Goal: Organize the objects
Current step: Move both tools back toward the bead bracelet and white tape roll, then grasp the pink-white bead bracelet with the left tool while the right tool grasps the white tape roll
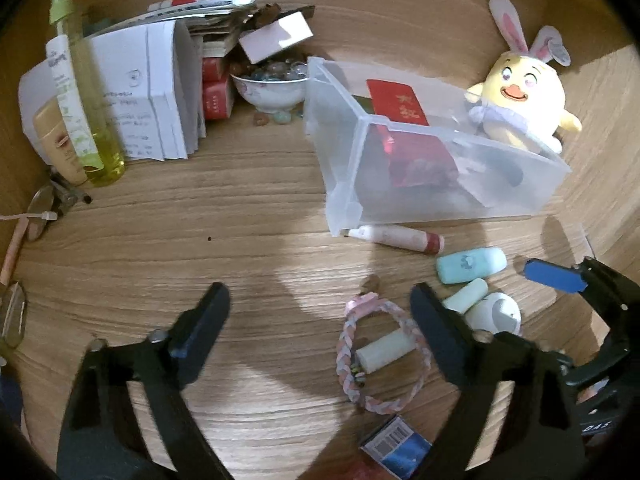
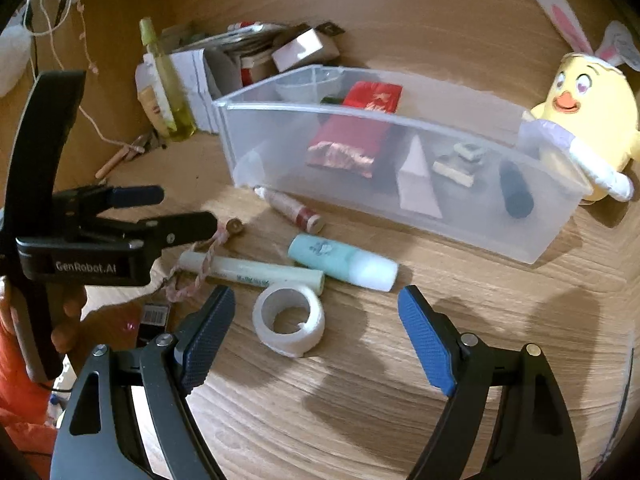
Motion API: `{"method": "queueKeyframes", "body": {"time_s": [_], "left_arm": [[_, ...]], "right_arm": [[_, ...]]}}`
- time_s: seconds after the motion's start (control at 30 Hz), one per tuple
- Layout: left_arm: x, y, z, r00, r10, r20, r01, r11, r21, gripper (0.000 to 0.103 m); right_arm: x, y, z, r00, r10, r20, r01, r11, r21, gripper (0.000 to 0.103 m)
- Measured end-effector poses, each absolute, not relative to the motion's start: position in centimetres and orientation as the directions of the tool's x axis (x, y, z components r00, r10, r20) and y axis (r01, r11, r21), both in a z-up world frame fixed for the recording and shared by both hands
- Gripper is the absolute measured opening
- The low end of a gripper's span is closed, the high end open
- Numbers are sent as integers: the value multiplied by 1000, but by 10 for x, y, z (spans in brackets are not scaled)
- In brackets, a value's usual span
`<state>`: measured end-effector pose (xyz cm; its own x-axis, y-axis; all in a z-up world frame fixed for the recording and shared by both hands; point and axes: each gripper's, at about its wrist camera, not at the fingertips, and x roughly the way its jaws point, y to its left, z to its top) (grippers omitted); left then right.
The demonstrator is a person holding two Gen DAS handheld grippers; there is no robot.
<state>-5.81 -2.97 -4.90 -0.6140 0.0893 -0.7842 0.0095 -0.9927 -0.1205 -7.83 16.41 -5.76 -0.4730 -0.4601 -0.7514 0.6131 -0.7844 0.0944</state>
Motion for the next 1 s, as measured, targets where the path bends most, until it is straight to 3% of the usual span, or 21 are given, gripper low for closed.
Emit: {"method": "queueKeyframes", "body": {"time_s": [0.17, 0.37, 0.57, 0.73, 1.0], "left_arm": [[-61, -22, -60, -588, 120, -800, -27, -991, -128, 69], [-63, -17, -64, -581, 134, -803, -42, -990, -134, 57], [-63, -12, -64, -590, 117, -799, -46, -993, -111, 33], [-61, -14, -63, -595, 127, -794, -43, -991, -126, 22], [-52, -16, -54, -623, 139, -770, -30, -988, -154, 21]], "right_arm": [[-80, 160, -63, -441, -471, -764, 626, -771, 113, 63], [-80, 156, -68, -422, -469, -776, 637, -762, 114, 50], [-78, 155, -72, -409, -477, -778, 647, -752, 122, 36], [-75, 158, -72, -420, -476, -773, 642, -758, 118, 36], [-77, 171, -62, -459, -476, -751, 610, -783, 124, 36]]}}
